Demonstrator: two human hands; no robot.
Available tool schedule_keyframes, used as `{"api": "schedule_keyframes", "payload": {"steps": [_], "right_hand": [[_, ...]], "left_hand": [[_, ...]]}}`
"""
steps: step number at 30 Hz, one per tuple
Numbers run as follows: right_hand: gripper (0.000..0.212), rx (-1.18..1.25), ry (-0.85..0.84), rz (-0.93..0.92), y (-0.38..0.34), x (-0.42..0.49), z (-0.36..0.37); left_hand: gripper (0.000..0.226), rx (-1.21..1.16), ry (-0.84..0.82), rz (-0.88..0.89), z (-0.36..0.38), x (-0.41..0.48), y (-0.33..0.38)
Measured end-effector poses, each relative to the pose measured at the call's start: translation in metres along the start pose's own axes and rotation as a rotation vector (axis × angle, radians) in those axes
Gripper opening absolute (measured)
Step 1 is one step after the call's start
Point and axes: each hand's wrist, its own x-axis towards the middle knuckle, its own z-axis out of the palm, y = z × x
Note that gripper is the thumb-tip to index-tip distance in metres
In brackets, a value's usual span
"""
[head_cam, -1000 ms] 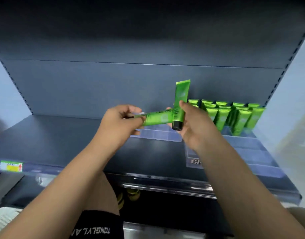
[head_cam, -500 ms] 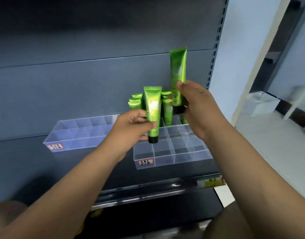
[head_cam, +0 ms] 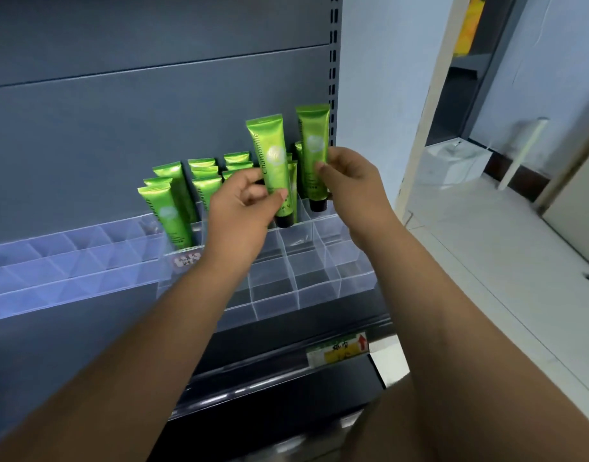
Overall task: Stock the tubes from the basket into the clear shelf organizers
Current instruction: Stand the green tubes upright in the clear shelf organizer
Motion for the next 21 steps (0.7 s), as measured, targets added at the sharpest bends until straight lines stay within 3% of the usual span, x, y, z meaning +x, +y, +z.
{"api": "schedule_keyframes", "payload": {"steps": [7,15,21], "right_hand": [[0.020,-0.117,0.027,0.013,0.035,0.025,-0.031],[0.022,-0.177,-0.005,-0.006,0.058,0.049,-0.032],[0.021,-0.214,-0.011,0.025,0.073,0.056,-0.033]], "left_hand": [[0.035,-0.032,0.092,0.042,0.033,0.012,-0.029],[0.037,0.022,0.060,0.140,0.057,0.022,-0.043],[0.036,0.045,0.055,0.109,0.059,0.026,-0.056]]}}
